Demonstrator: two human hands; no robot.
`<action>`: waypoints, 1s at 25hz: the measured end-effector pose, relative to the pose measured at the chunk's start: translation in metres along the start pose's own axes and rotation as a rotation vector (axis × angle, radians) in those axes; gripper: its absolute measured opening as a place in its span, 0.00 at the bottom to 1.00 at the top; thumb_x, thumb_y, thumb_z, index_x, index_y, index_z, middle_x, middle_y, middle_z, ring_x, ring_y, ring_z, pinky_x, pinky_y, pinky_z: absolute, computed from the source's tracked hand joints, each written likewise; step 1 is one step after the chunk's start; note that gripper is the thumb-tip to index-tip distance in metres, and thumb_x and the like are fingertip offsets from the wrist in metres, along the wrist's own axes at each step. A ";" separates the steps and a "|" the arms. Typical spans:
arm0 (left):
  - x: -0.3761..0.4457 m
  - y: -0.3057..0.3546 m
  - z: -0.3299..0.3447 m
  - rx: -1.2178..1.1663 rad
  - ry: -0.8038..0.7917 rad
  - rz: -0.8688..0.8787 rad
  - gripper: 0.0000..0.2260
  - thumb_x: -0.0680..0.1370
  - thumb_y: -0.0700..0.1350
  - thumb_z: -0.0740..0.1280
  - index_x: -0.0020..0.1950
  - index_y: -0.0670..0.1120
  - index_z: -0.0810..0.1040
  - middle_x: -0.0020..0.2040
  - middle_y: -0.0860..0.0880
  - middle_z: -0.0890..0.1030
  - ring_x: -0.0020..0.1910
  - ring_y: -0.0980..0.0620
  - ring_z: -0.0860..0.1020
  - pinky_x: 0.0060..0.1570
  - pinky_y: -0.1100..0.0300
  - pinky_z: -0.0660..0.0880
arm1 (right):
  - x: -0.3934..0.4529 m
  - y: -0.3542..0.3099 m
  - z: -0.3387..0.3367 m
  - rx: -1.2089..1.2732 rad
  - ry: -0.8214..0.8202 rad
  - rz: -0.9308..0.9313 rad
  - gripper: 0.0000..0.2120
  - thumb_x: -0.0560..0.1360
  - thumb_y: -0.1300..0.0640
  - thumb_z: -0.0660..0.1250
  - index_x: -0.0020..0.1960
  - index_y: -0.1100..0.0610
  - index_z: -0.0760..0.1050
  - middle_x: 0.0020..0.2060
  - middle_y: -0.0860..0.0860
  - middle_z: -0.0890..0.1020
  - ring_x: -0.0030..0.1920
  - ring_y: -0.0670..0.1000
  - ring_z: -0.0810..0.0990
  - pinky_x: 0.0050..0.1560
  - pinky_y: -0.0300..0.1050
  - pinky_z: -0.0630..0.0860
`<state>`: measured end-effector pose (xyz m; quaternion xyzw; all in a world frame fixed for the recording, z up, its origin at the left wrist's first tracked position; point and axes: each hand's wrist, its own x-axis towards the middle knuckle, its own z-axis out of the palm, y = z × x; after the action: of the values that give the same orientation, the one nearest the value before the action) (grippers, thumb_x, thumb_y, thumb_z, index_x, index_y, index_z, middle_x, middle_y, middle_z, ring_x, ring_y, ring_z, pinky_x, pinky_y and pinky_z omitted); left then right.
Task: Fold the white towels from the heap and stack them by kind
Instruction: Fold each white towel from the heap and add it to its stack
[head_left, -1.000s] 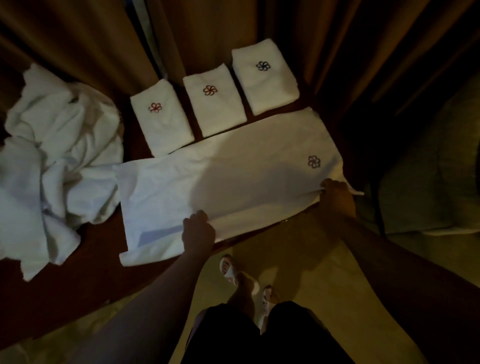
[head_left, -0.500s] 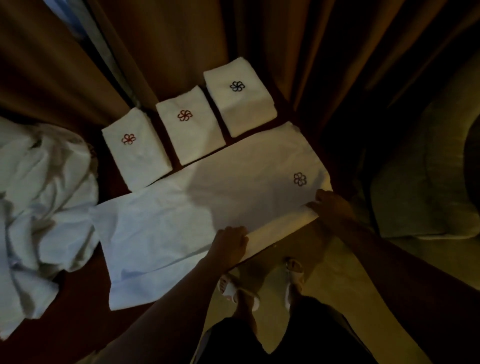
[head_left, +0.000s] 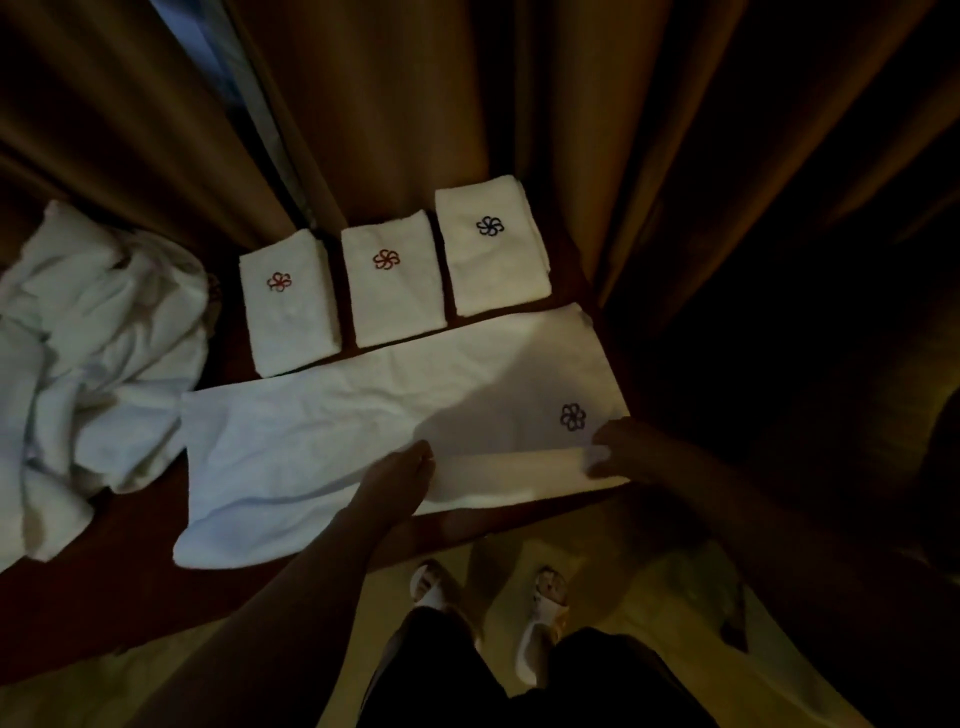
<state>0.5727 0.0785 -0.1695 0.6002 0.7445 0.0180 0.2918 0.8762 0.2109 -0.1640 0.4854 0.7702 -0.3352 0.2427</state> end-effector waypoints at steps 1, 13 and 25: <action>0.002 0.000 0.000 -0.007 0.000 -0.025 0.10 0.82 0.47 0.57 0.58 0.44 0.72 0.52 0.40 0.81 0.50 0.40 0.79 0.46 0.53 0.73 | 0.004 0.002 -0.006 -0.022 -0.005 0.004 0.25 0.73 0.46 0.70 0.65 0.58 0.72 0.64 0.55 0.74 0.62 0.56 0.73 0.55 0.44 0.71; 0.069 -0.006 -0.032 -0.170 0.048 -0.112 0.09 0.81 0.50 0.60 0.54 0.48 0.77 0.53 0.46 0.80 0.48 0.50 0.77 0.46 0.58 0.71 | 0.069 -0.002 -0.051 -0.003 0.171 0.088 0.23 0.77 0.53 0.67 0.68 0.61 0.69 0.65 0.58 0.73 0.64 0.58 0.72 0.60 0.49 0.70; 0.125 -0.013 -0.008 -0.168 -0.008 -0.231 0.08 0.80 0.46 0.63 0.52 0.43 0.79 0.51 0.44 0.81 0.50 0.45 0.78 0.49 0.55 0.72 | 0.119 0.011 -0.025 -0.118 0.299 0.102 0.20 0.77 0.52 0.63 0.67 0.59 0.68 0.65 0.58 0.72 0.67 0.60 0.68 0.63 0.53 0.68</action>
<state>0.5436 0.1903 -0.2198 0.4840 0.8035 0.0441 0.3438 0.8357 0.3026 -0.2342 0.5533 0.7904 -0.2004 0.1703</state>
